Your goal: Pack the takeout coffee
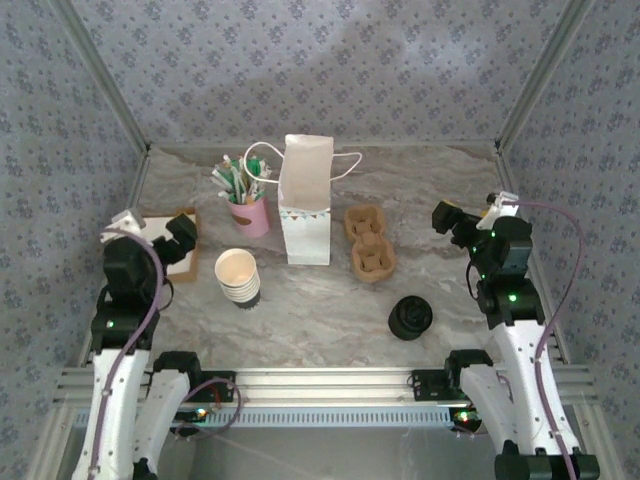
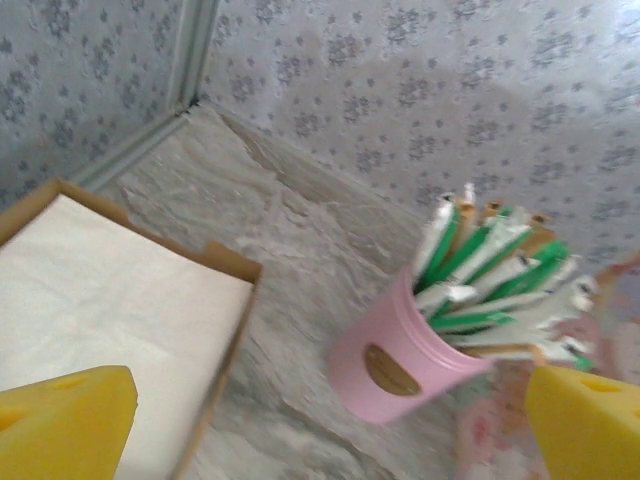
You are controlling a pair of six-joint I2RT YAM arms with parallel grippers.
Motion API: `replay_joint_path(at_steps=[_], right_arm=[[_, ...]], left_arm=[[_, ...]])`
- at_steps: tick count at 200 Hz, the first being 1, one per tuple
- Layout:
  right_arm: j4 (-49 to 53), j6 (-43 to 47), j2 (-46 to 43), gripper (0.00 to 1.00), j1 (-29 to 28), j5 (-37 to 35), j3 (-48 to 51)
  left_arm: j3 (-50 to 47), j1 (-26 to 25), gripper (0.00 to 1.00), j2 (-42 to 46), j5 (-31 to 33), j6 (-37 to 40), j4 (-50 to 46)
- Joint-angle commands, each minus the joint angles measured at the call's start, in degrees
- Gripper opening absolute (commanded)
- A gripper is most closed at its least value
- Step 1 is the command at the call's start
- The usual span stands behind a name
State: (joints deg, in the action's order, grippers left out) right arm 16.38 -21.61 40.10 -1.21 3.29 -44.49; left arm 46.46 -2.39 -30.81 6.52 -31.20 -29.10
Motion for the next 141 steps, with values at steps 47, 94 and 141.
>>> replay_joint_path(at_steps=[47, 94, 141], right_arm=[[15.31, -8.84, -0.15, 1.00, 3.31, 22.57, -0.98], [13.29, -12.10, -0.31, 1.00, -1.85, 26.30, 2.38], [15.91, -9.28, 5.05, 1.00, -22.69, 16.68, 2.17]], left_arm=[[4.09, -0.30, 1.00, 10.43, -6.75, -16.21, -22.89], [3.80, -1.57, 0.98, 4.58, -16.46, -18.45, -26.81], [6.12, -1.58, 0.79, 0.70, -19.27, -14.99, -34.97]])
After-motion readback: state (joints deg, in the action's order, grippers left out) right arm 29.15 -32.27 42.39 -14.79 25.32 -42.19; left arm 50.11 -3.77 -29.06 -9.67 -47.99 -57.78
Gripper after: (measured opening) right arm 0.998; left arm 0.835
